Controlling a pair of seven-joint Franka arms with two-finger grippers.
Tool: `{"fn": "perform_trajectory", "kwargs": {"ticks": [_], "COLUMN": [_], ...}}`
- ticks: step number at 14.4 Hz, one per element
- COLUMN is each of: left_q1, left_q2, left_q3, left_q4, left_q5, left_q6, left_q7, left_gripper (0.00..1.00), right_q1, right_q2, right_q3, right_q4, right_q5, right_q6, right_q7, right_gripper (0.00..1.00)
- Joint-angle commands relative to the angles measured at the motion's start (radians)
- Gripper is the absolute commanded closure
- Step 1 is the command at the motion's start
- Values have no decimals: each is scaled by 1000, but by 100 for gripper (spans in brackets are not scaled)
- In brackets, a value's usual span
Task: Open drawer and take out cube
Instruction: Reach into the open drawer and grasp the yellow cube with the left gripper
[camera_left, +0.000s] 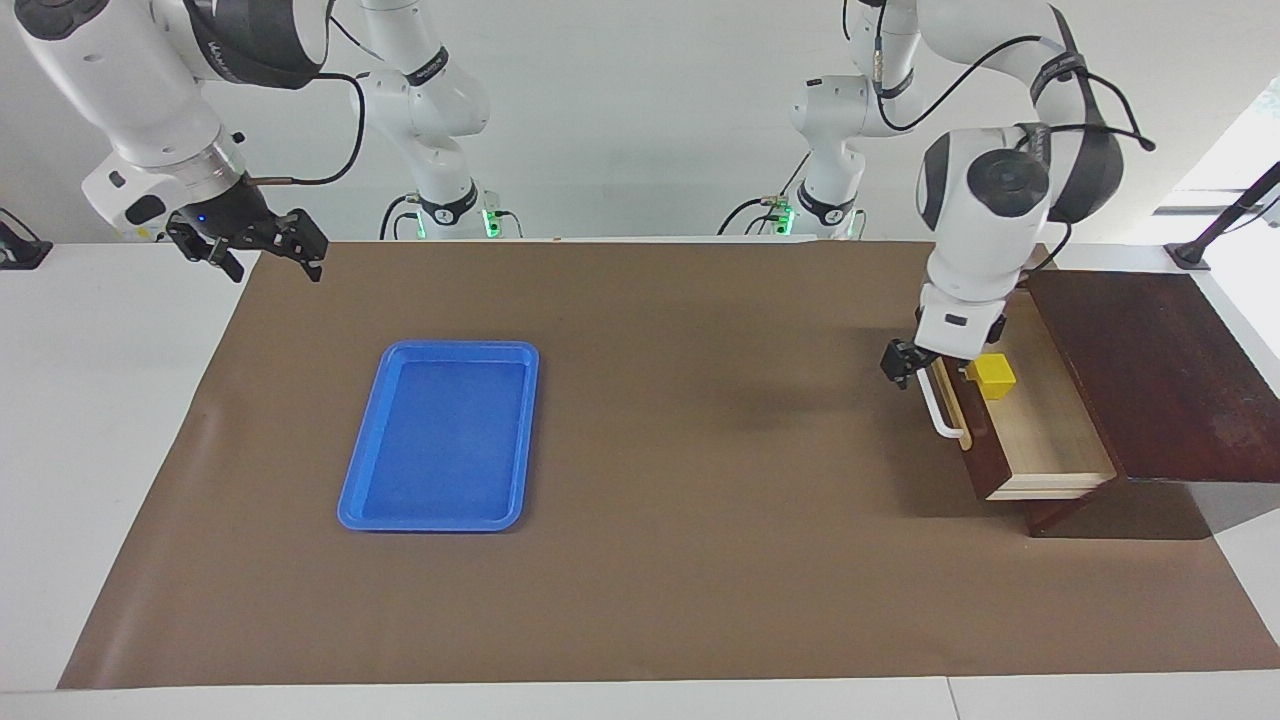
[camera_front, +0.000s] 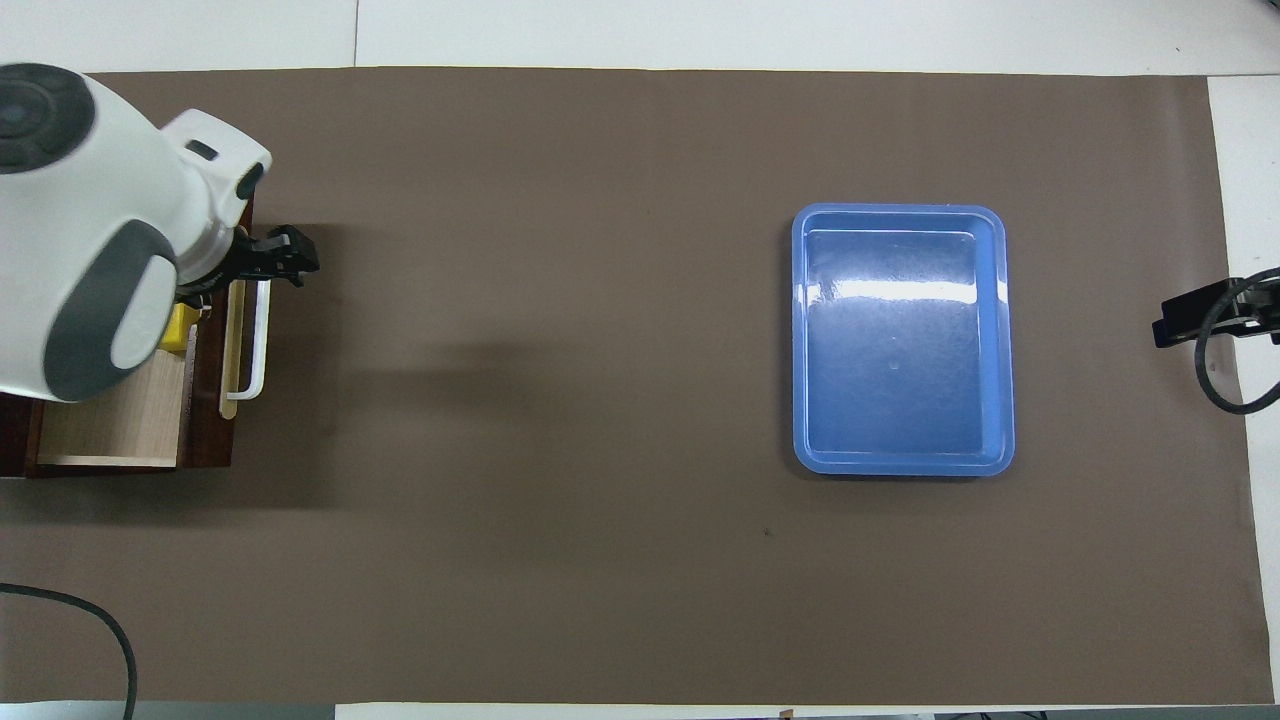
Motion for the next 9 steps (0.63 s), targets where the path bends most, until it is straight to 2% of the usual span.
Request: {"fn": "perform_trajectory", "kwargs": {"ticks": [1, 3, 5, 9], "left_q1": [126, 180, 203, 251], "left_q2": [-12, -38, -55, -117], "left_q3": [-4, -4, -2, -1], "left_q4": [38, 16, -23, -184], "left_q5": [-121, -155, -155, -153], "left_q6": [-39, -48, -22, 131], "left_q7": [-123, -246, -454, -739], "left_gripper": [0, 0, 0, 0], "right_q1": [-17, -17, -17, -17], "right_q2": [-17, -19, -19, -20], "right_q3": [11, 13, 13, 11], "right_q4": [-17, -19, -19, -23], "right_q5": [-3, -3, -3, -3], "right_q6": [13, 11, 10, 10], "right_q7": [-30, -30, -42, -49], "right_gripper": [0, 0, 0, 0]}}
